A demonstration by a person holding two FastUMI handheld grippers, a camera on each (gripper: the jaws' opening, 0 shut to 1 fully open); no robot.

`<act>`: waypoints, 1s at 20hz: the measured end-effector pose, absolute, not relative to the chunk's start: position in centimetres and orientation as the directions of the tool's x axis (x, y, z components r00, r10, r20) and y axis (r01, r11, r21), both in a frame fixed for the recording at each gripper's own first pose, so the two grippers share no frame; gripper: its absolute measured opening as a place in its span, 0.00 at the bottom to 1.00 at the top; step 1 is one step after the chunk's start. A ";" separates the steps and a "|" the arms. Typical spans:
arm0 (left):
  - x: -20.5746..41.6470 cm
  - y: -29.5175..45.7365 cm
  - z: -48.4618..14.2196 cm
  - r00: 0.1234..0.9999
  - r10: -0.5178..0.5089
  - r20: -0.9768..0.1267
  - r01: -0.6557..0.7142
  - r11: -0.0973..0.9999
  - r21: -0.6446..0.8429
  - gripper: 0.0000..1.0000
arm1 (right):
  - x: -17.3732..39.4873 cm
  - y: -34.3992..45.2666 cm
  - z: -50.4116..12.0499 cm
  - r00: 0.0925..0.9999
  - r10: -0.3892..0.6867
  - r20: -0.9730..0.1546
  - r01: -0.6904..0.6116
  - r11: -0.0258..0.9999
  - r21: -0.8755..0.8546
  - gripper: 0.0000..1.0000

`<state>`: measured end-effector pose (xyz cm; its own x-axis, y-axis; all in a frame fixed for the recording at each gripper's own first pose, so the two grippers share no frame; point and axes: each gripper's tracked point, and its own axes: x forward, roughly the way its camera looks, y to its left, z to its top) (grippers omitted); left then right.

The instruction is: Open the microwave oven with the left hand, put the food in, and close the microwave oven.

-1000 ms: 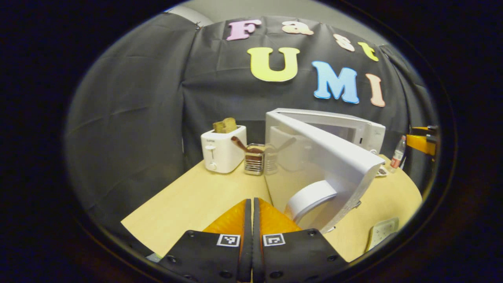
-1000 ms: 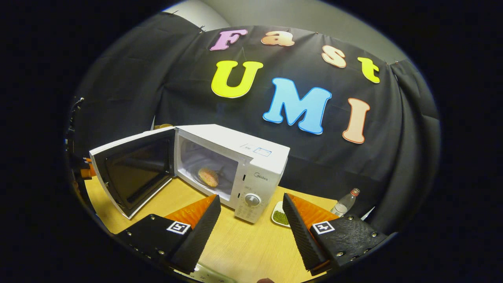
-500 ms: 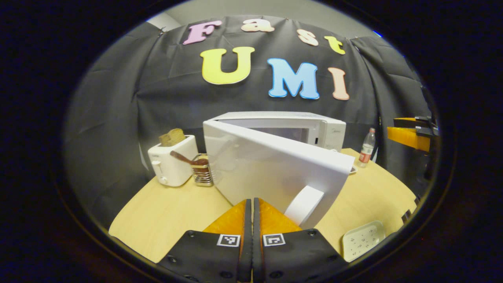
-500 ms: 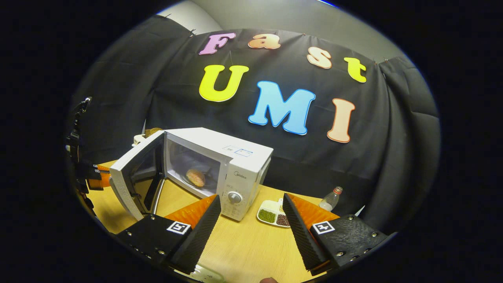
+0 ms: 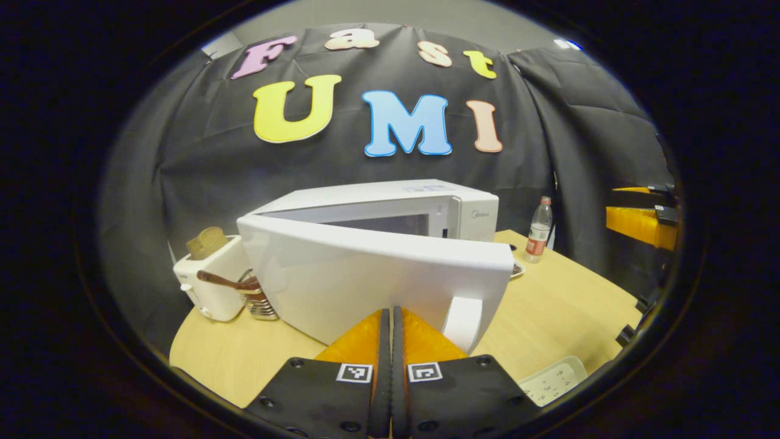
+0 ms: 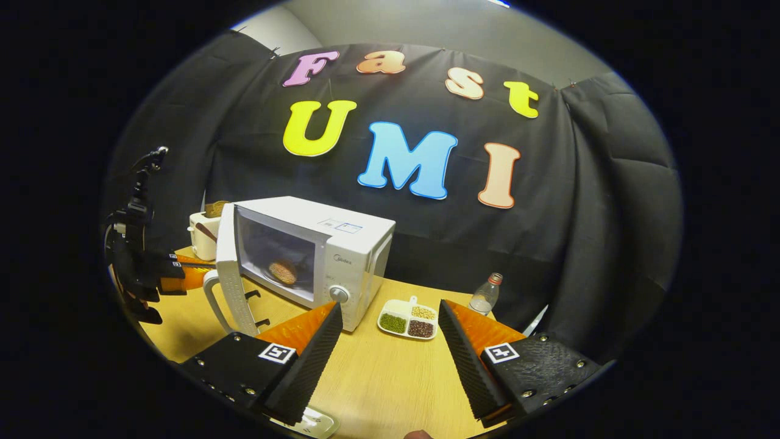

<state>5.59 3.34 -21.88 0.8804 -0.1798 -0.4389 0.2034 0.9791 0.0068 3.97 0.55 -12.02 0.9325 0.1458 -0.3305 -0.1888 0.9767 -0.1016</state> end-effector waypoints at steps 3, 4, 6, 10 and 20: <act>7.4 1.8 -22.2 0.877 -0.207 -0.434 0.220 0.975 -0.021 0.07 | 3.5 -0.2 -12.2 0.933 0.127 -0.338 -0.168 0.981 -0.095 0.97; 8.1 1.7 -22.1 0.877 -0.213 -0.431 0.223 0.974 -0.028 0.07 | 3.3 -0.5 -12.1 0.935 0.119 -0.335 -0.160 0.982 -0.097 0.97; 9.9 1.0 -21.9 0.880 -0.215 -0.424 0.224 0.974 -0.030 0.07 | 2.9 -1.2 -12.2 0.938 0.103 -0.331 -0.145 0.984 -0.103 0.97; 13.0 0.0 -21.5 0.887 -0.218 -0.406 0.225 0.974 -0.033 0.07 | 2.9 -2.1 -12.2 0.937 0.080 -0.341 -0.120 0.988 -0.098 0.97; 18.1 -1.7 -21.2 0.899 -0.214 -0.381 0.198 0.977 -0.082 0.07 | 2.0 -3.9 -12.4 0.940 0.040 -0.338 -0.078 0.992 -0.098 0.97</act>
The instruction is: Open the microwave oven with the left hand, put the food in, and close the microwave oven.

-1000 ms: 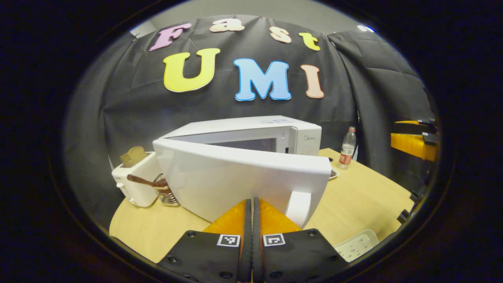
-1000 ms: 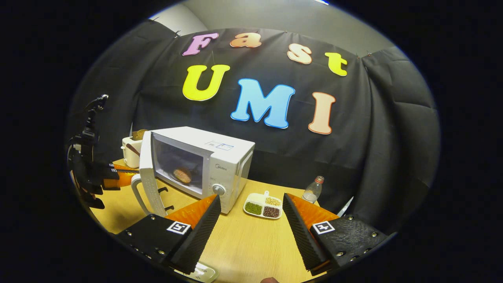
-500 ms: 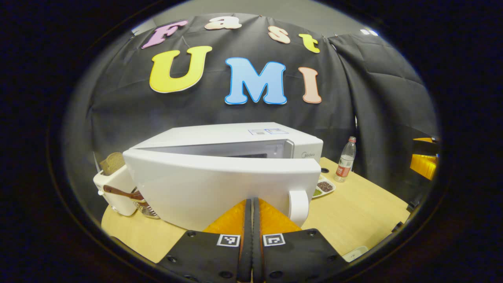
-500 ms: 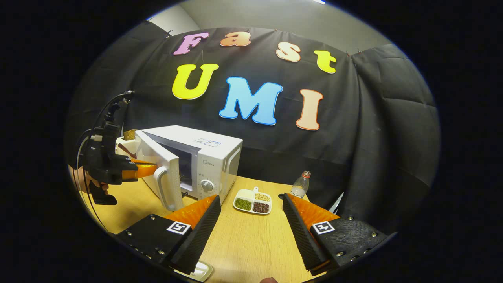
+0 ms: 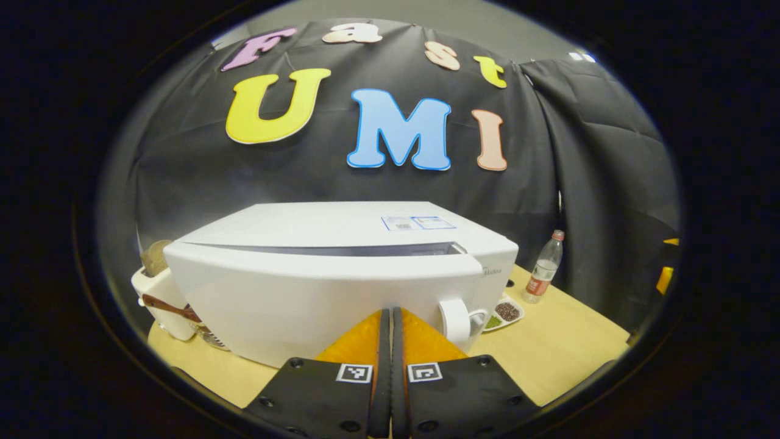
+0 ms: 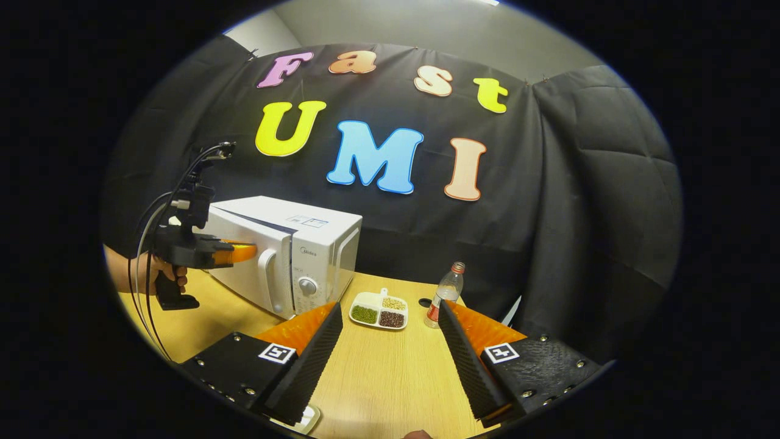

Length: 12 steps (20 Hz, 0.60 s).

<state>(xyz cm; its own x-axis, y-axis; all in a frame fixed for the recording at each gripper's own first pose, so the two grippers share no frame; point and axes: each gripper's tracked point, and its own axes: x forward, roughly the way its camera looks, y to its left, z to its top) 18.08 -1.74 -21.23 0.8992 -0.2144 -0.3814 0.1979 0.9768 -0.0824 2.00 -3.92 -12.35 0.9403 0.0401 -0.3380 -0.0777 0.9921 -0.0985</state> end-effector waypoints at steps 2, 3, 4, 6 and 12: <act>19.0 -1.7 -21.2 0.902 -0.202 -0.381 0.179 0.979 -0.097 0.07 | 1.7 -4.2 -12.5 0.939 0.042 -0.341 -0.078 0.993 -0.093 0.97; 19.2 -1.7 -21.3 0.902 -0.189 -0.389 0.159 0.981 -0.110 0.07 | 1.4 -4.4 -12.4 0.940 0.043 -0.338 -0.079 0.992 -0.095 0.97; 19.2 -1.7 -21.3 0.906 -0.189 -0.379 0.147 0.980 -0.135 0.07 | 1.3 -4.4 -12.4 0.942 0.044 -0.332 -0.081 0.992 -0.100 0.97; 19.2 -1.8 -21.6 0.905 -0.192 -0.378 0.140 0.977 -0.162 0.07 | 0.8 -4.6 -12.2 0.946 0.054 -0.318 -0.090 0.991 -0.099 0.97; 19.7 -2.4 -21.9 0.895 -0.130 -0.427 0.128 0.991 -0.034 0.08 | -0.1 -3.1 -13.3 0.940 0.133 -0.314 -0.165 0.983 -0.079 0.97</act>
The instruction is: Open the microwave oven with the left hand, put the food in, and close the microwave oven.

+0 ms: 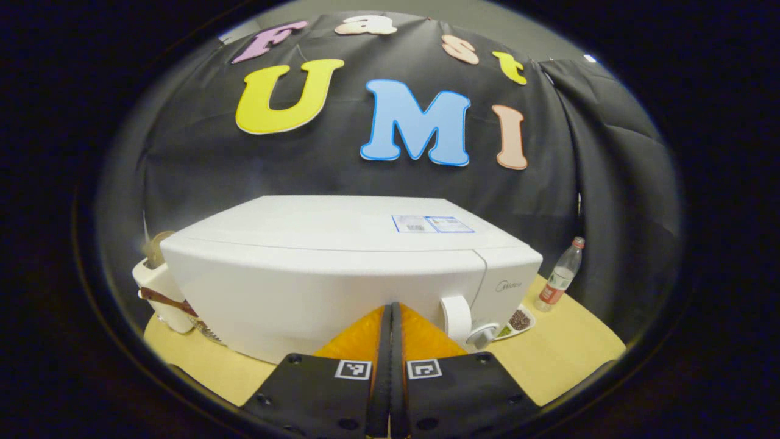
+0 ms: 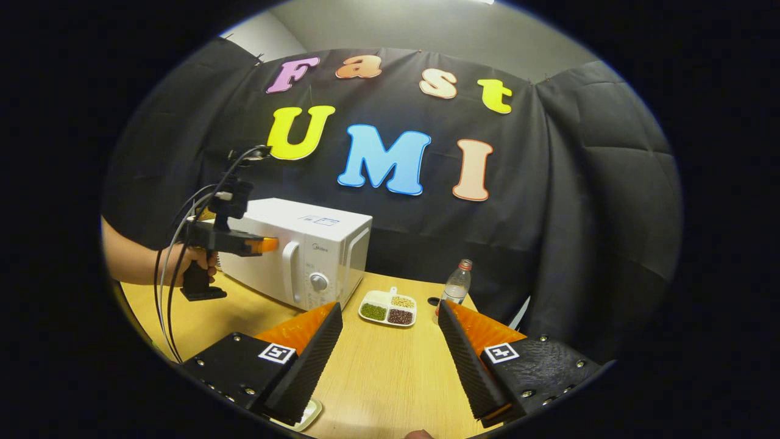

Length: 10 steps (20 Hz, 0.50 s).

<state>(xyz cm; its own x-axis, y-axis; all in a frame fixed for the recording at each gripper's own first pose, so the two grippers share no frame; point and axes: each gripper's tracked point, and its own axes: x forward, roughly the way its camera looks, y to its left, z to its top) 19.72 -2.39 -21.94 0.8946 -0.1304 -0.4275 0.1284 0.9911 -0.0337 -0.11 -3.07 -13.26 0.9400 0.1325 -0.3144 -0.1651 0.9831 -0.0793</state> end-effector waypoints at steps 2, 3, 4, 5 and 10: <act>18.9 -3.1 -21.2 0.893 -0.124 -0.433 0.148 0.989 0.020 0.07 | -0.3 -2.3 -13.2 0.935 0.173 -0.309 -0.202 0.977 -0.062 0.97; 18.2 -3.7 -19.8 0.906 -0.133 -0.403 0.156 0.988 0.024 0.07 | -0.4 -1.8 -13.0 0.933 0.198 -0.301 -0.222 0.974 -0.049 0.97; 17.5 -4.0 -18.7 0.916 -0.135 -0.378 0.157 0.987 0.028 0.07 | -0.4 -1.5 -12.7 0.933 0.216 -0.288 -0.238 0.970 -0.042 0.97; 16.5 -4.3 -17.6 0.923 -0.135 -0.360 0.156 0.987 0.030 0.07 | -0.3 -1.2 -12.4 0.933 0.232 -0.276 -0.253 0.967 -0.039 0.97; 10.4 -5.1 -12.8 0.952 -0.146 -0.270 0.151 0.989 0.000 0.07 | 0.1 -0.1 -10.6 0.937 0.249 -0.246 -0.258 0.966 -0.003 0.97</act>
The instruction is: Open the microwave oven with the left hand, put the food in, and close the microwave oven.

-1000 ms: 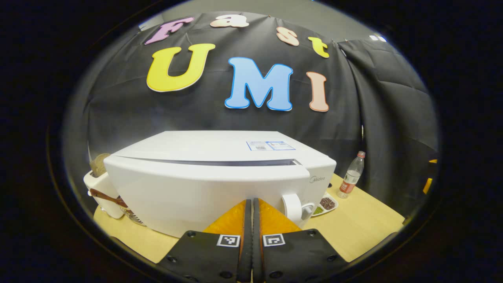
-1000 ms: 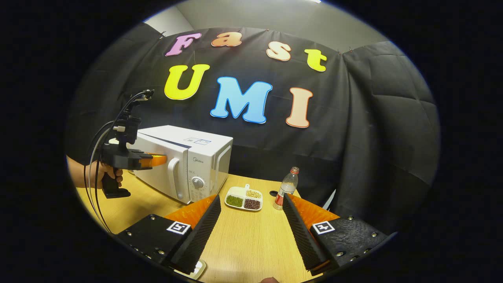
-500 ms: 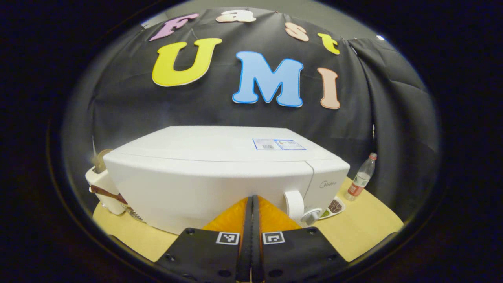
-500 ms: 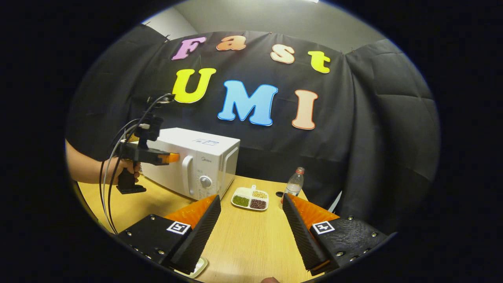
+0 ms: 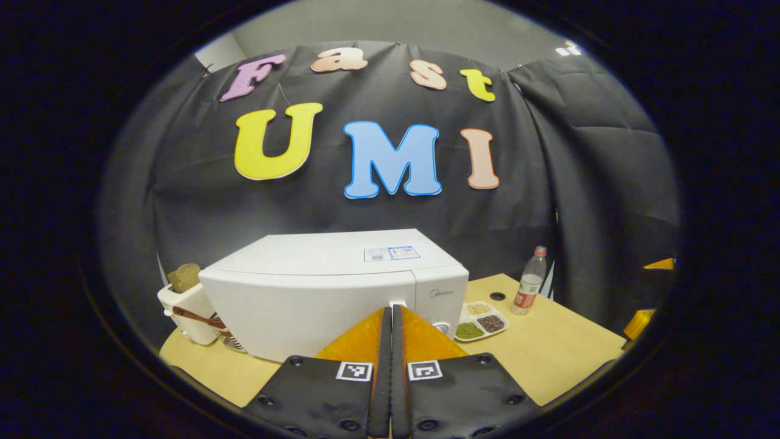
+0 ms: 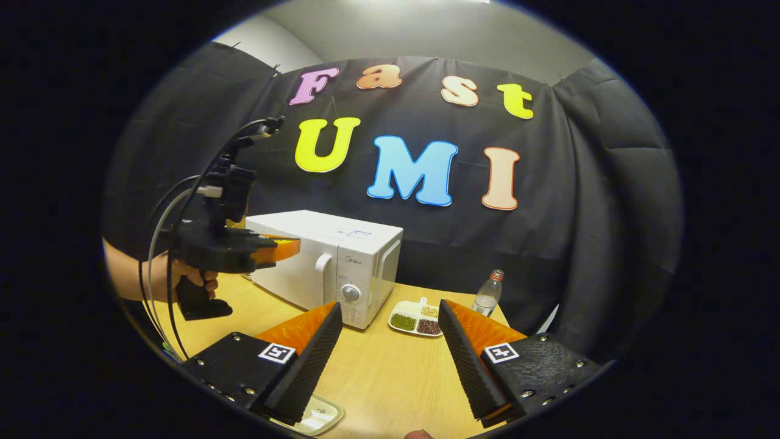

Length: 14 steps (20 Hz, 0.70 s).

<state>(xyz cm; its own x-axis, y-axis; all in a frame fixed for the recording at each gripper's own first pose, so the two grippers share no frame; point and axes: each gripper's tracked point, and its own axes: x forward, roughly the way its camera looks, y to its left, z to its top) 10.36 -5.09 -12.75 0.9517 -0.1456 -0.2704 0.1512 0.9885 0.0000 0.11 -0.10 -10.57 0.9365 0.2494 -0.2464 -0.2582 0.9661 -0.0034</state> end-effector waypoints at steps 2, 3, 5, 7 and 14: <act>7.9 -4.6 -10.5 0.966 -0.136 -0.221 0.144 0.989 0.020 0.07 | 0.2 0.7 -9.8 0.941 0.249 -0.228 -0.256 0.967 0.001 0.97; 6.6 -4.2 -9.5 0.971 -0.131 -0.202 0.140 0.990 0.031 0.07 | 0.2 0.9 -9.6 0.943 0.245 -0.224 -0.252 0.968 -0.003 0.97; 4.2 -3.0 -7.9 0.978 -0.109 -0.178 0.120 0.991 0.053 0.07 | -0.2 1.3 -8.6 0.950 0.230 -0.210 -0.235 0.972 0.002 0.96; 1.8 -1.3 -6.1 0.987 -0.075 -0.142 0.086 0.994 0.071 0.07 | -0.8 2.0 -7.5 0.958 0.223 -0.180 -0.226 0.974 0.004 0.96; -5.4 3.9 -4.2 0.994 -0.002 -0.111 0.015 0.993 0.116 0.19 | -3.7 3.5 -5.9 0.974 0.172 -0.146 -0.174 0.985 -0.002 0.97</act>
<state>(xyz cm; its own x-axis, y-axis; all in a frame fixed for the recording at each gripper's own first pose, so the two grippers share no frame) -5.44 3.89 -4.17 0.9939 -0.0020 -0.1106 0.0149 0.9932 0.1159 -3.66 3.51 -5.95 0.9743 0.1720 -0.1457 -0.1742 0.9847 -0.0022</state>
